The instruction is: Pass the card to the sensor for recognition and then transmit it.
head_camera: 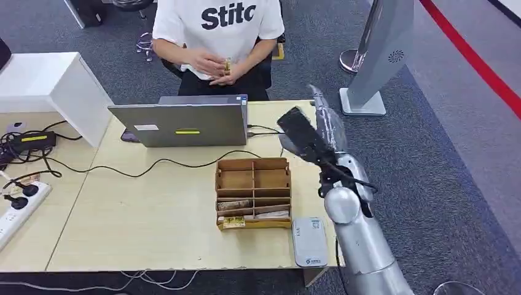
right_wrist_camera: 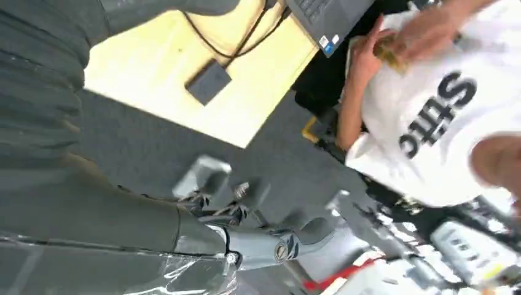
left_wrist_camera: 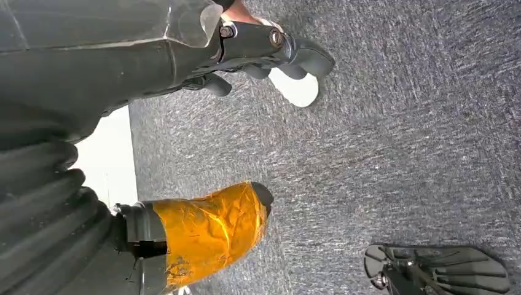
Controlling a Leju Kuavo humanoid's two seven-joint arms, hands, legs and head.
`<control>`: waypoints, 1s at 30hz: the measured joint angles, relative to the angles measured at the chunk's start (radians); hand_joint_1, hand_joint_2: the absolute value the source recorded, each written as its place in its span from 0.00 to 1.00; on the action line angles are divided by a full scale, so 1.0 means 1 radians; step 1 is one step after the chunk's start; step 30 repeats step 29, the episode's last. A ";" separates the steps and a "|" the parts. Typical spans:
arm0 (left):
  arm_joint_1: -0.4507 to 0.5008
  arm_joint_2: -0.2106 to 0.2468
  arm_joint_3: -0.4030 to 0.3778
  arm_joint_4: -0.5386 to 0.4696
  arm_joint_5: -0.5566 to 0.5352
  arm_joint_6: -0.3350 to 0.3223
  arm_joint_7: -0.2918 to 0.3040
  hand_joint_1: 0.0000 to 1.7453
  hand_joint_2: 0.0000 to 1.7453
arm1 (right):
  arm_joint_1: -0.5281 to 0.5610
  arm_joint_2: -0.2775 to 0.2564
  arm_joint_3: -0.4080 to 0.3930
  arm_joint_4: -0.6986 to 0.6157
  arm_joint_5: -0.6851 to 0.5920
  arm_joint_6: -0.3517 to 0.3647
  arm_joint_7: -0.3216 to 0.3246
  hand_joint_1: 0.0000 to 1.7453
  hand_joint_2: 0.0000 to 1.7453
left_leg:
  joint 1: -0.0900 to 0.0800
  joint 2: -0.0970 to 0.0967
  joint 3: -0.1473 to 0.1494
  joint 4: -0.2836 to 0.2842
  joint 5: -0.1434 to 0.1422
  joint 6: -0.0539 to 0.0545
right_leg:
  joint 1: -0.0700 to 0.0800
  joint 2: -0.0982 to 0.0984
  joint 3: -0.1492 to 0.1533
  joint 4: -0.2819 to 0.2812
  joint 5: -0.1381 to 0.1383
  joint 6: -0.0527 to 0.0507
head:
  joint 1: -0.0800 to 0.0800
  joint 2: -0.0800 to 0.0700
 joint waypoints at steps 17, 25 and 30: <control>0.023 0.014 0.025 0.000 0.055 0.000 -0.005 0.00 1.00 | 0.301 -0.195 -1.054 0.388 -0.441 0.024 -0.271 0.00 1.00 | 0.003 -0.025 0.008 0.001 -0.008 0.006 | 0.004 -0.024 0.022 -0.009 -0.013 0.008 | -0.001 0.000; 0.035 0.023 0.055 0.000 0.074 0.002 -0.014 0.00 1.00 | 0.408 -0.265 -1.287 0.877 -0.477 0.074 -0.053 0.00 1.00 | 0.001 -0.011 0.011 0.000 -0.014 0.007 | 0.001 -0.009 0.018 -0.008 -0.014 0.007 | -0.003 0.000; 0.035 0.022 0.072 0.000 0.079 0.005 -0.027 0.04 1.00 | 0.428 -0.229 -1.327 0.998 -0.423 -0.032 0.142 0.00 1.00 | 0.002 -0.010 0.012 -0.001 -0.014 0.007 | 0.002 -0.007 0.018 -0.007 -0.014 0.007 | -0.003 0.000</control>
